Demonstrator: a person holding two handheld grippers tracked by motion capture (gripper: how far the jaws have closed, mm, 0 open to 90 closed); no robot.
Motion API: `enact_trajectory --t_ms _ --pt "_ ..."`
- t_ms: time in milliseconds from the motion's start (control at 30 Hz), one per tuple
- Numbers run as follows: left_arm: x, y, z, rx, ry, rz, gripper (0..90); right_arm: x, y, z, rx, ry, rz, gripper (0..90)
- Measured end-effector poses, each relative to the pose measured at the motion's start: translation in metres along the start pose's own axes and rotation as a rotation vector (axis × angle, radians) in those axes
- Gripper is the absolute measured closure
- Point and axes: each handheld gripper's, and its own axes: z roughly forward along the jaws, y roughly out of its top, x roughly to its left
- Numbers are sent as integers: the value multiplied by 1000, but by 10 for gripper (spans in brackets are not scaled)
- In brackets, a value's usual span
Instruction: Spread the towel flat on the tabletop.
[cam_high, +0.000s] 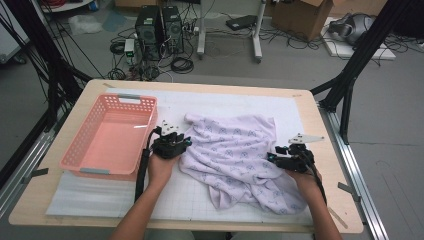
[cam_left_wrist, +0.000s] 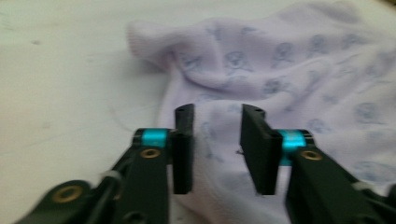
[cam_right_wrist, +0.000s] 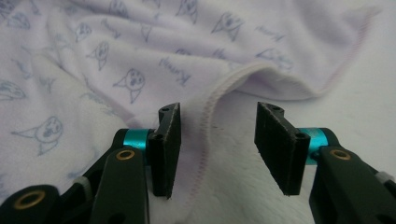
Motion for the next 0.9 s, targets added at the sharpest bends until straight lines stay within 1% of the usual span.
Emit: enact_trajectory --t_ms 33,67,100,133,167,200,233,267,300,333,367,400,433,467,500,533,567,600,633,667,700,733,767,800,867,900 --pt "-1 0 -1 1 -11 5 570 2 1 6 26 7 0 503" --pt "-2 -1 -2 2 -27 7 548 2 2 10 38 6 -7 508" --pt "-3 -1 -2 7 -41 8 532 3 3 15 54 6 -13 530" --pt "-4 0 -4 10 -47 19 519 4 4 20 70 9 -26 576" --pt "-5 0 -5 5 -53 24 512 6 6 25 89 9 -44 602" --pt "-6 0 -7 -2 -60 29 511 7 8 26 96 -3 -67 687" --pt "-7 1 -8 -3 -65 36 507 5 12 26 103 34 -96 863" --pt "-7 1 -9 -7 -73 42 502 5 13 26 96 24 -120 869" --pt "-8 1 -9 -6 -77 48 500 4 15 28 102 7 -131 873" --pt "-9 1 -9 0 -80 54 494 2 17 29 95 -7 -139 876" --pt "-10 0 -9 9 -89 62 484 -1 20 31 74 -31 -140 877" --pt "-11 -1 -9 13 -93 59 474 -6 23 32 42 -63 -122 878" --pt "-12 -1 -9 15 -99 63 470 -10 26 32 21 -82 -118 878" --pt "-13 -2 -10 10 -103 65 470 -16 32 33 -9 -130 -113 877" --pt "-13 -4 -11 8 -106 54 470 -20 35 33 -47 -177 -113 878" --pt "-13 -5 -11 15 -109 52 467 -25 39 33 -76 -223 -100 878" --pt "-14 -6 -11 19 -112 49 465 -29 43 33 -96 -285 -86 878" --pt "-15 -8 -13 25 -116 48 466 -32 45 33 -106 -332 -71 879" --pt "-16 -9 -15 25 -121 52 465 -38 48 32 -121 -410 -47 879" --pt "-17 -10 -17 30 -129 55 464 -41 49 30 -136 -456 -17 878" --pt "-18 -11 -18 35 -132 65 459 -45 49 28 -154 -475 18 878" --pt "-18 -12 -18 37 -135 70 454 -49 49 26 -169 -461 58 875" --pt "-18 -14 -18 47 -141 67 454 -50 49 26 -169 -446 79 864" --pt "-19 -15 -16 64 -142 70 449 -51 48 25 -156 -443 78 833" --pt "-20 -17 -12 89 -155 68 435 -50 48 22 -156 -397 107 720" --pt "-22 -17 -10 95 -160 68 433 -48 48 20 -161 -378 111 693"
